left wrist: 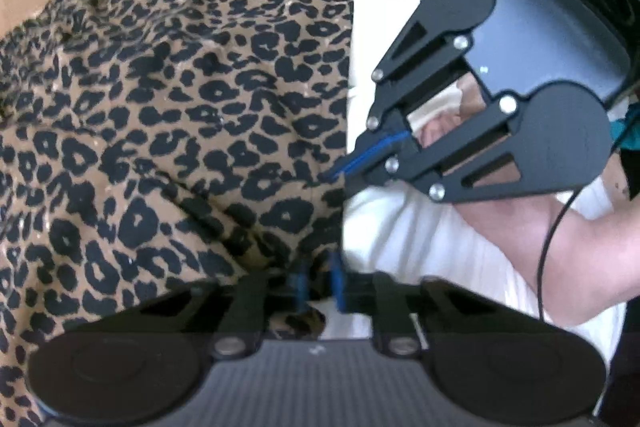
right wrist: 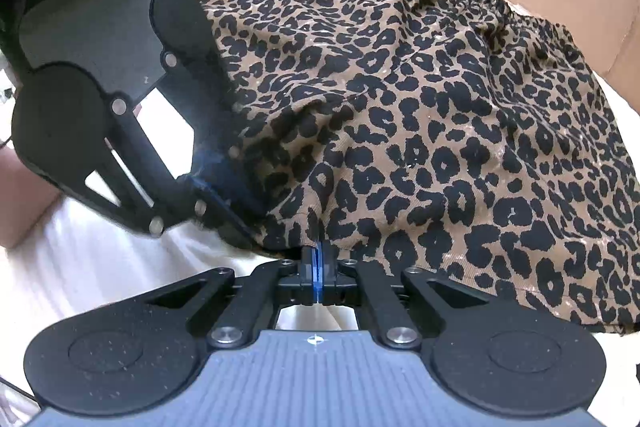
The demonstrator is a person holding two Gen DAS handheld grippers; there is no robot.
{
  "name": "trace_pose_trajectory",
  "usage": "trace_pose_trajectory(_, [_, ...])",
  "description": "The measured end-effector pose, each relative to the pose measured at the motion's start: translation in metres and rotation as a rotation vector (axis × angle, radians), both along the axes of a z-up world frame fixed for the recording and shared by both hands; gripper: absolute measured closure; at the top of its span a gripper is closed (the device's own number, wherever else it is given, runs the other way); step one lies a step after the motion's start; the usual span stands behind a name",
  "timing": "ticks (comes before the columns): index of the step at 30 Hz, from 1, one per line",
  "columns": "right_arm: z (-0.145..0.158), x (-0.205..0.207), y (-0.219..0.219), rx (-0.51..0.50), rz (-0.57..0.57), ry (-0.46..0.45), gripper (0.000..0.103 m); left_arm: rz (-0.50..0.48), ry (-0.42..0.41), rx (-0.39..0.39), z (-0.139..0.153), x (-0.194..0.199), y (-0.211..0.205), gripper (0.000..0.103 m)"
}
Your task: Fold clothes
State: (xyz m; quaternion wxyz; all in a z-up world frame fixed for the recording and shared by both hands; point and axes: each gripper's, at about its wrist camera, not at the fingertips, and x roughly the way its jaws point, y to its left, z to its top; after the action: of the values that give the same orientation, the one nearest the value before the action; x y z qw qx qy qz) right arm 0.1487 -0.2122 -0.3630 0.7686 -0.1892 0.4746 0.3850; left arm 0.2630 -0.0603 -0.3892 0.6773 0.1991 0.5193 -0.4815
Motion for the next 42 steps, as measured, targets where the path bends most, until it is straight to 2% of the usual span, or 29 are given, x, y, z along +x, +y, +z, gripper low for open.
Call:
trace_pose_trajectory(5, [0.011, 0.009, -0.014, 0.048, -0.061, 0.084, 0.102, 0.049, 0.071, -0.031, -0.001, 0.013, 0.012, 0.100])
trace_pose_trajectory(9, [0.021, 0.022, -0.030, 0.121, -0.180, 0.099, 0.099, 0.080, 0.126, -0.082, 0.006, 0.021, 0.021, 0.099])
trace_pose_trajectory(11, [0.021, 0.030, -0.036, 0.125, -0.251, 0.087, 0.089, 0.101, 0.148, -0.104, 0.011, 0.028, 0.027, 0.098])
trace_pose_trajectory(13, [0.020, 0.035, -0.040, 0.123, -0.300, 0.077, 0.085, 0.131, 0.171, -0.129, 0.017, 0.035, 0.033, 0.097])
trace_pose_trajectory(16, [0.020, 0.044, -0.045, 0.125, -0.359, 0.062, 0.084, 0.172, 0.188, -0.168, 0.028, 0.043, 0.040, 0.088])
trace_pose_trajectory(18, [0.022, 0.049, -0.048, 0.144, -0.395, 0.067, 0.084, 0.186, 0.189, -0.191, 0.033, 0.046, 0.042, 0.077])
trace_pose_trajectory(21, [0.023, 0.054, -0.049, 0.132, -0.451, 0.018, 0.084, 0.218, 0.164, -0.217, 0.039, 0.054, 0.040, 0.066])
trace_pose_trajectory(28, [0.010, 0.072, -0.041, 0.062, -0.494, 0.036, 0.084, 0.284, 0.072, -0.202, 0.036, 0.073, 0.032, 0.065])
trace_pose_trajectory(32, [-0.003, 0.076, -0.038, -0.006, -0.517, 0.046, 0.084, 0.272, 0.046, -0.195, 0.031, 0.078, 0.028, 0.066])
trace_pose_trajectory(37, [-0.015, 0.076, -0.043, -0.084, -0.543, 0.070, 0.081, 0.230, 0.044, -0.156, 0.017, 0.073, 0.016, 0.067])
trace_pose_trajectory(42, [-0.018, 0.075, -0.047, -0.111, -0.547, 0.082, 0.080, 0.217, 0.073, -0.119, -0.003, 0.064, 0.011, 0.068])
